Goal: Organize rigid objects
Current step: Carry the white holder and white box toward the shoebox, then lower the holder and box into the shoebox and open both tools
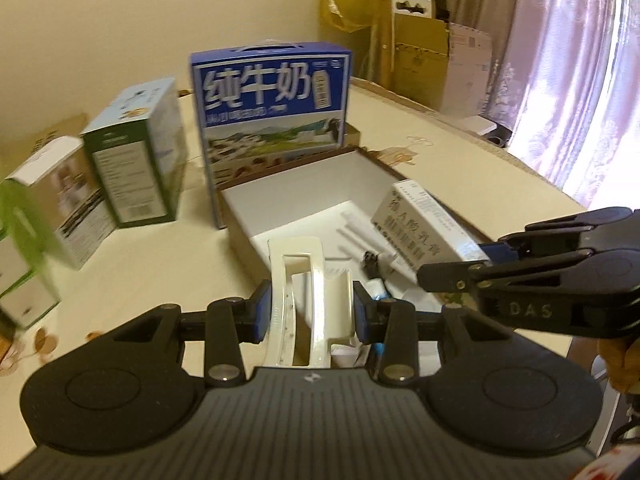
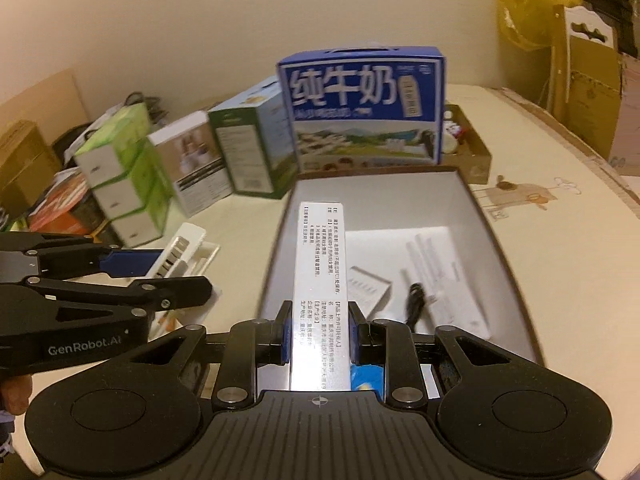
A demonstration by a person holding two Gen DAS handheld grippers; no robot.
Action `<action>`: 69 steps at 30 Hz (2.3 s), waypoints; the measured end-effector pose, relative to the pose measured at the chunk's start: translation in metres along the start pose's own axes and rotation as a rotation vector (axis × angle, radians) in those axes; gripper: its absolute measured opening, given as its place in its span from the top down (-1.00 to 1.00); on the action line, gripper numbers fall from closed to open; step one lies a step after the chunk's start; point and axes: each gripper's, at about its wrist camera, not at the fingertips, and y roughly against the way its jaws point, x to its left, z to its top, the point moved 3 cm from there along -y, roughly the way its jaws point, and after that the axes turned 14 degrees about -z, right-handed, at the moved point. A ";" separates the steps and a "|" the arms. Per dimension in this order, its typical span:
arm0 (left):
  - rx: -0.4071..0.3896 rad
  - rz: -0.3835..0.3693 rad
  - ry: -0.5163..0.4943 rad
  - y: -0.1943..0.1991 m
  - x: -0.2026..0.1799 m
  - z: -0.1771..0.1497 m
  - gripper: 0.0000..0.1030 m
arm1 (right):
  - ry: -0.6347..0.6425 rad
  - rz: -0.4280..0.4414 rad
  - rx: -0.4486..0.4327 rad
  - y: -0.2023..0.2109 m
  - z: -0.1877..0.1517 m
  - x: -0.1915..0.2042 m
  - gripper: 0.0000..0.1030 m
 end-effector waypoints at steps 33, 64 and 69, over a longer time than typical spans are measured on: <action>0.195 0.070 0.029 -0.194 0.081 0.050 0.32 | -0.089 -0.039 0.183 -0.180 0.039 -0.046 0.56; 0.017 -0.060 0.159 -0.068 0.058 0.014 0.06 | -0.340 -0.015 0.082 -0.081 0.014 -0.056 -0.37; 0.001 -0.039 0.168 -0.032 0.048 -0.001 0.05 | -0.351 -0.030 0.082 -0.052 -0.001 -0.049 -0.38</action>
